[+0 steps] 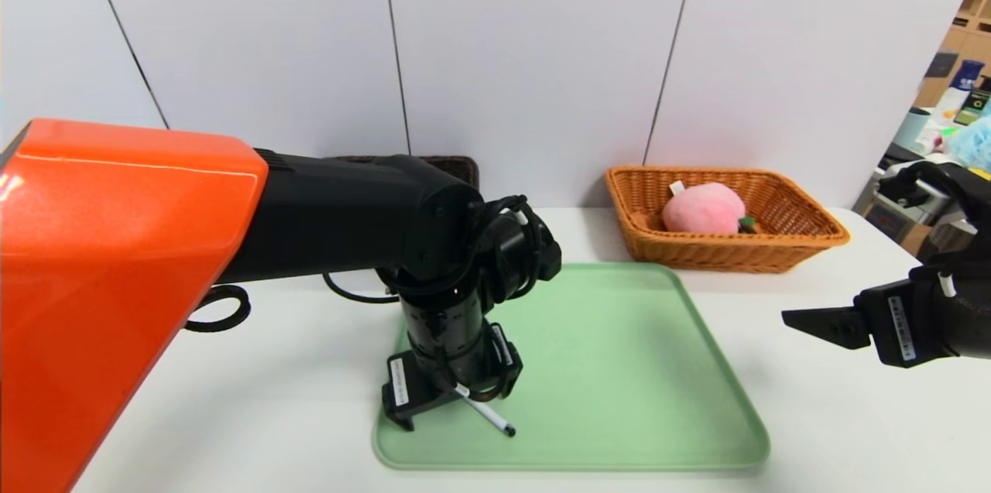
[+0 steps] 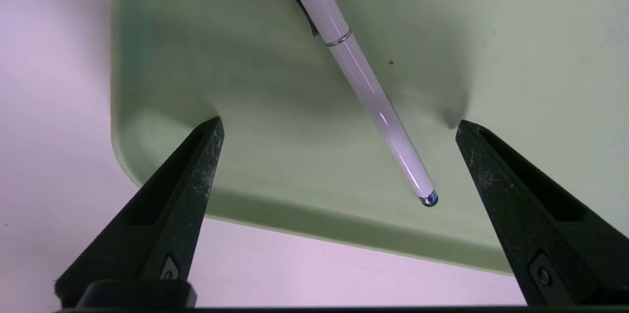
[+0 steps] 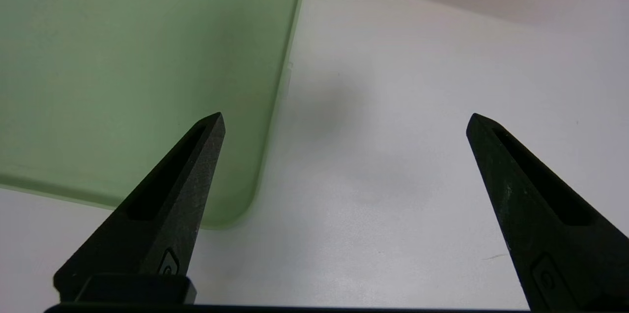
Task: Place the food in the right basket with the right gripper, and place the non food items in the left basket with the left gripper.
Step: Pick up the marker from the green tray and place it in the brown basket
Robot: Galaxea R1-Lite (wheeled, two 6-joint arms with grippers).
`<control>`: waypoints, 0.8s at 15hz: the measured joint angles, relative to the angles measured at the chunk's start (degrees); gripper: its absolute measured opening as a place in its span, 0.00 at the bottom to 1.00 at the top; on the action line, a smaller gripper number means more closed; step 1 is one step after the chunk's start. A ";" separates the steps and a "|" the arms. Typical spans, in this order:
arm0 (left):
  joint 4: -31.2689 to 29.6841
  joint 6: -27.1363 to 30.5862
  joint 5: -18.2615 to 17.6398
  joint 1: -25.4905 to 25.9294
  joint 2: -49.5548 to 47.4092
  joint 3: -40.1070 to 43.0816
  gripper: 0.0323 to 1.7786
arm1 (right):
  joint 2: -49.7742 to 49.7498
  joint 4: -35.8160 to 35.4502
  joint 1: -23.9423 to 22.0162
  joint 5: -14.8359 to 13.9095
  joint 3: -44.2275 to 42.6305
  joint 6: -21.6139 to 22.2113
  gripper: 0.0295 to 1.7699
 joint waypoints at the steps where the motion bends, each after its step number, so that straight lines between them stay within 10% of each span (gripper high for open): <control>1: 0.39 0.41 0.62 0.00 0.06 0.00 0.95 | 0.01 -0.01 0.00 0.01 -0.02 0.00 0.96; 12: 1.13 2.12 2.06 0.10 0.67 -1.07 0.95 | 0.50 -0.09 0.34 0.00 -0.26 -0.06 0.96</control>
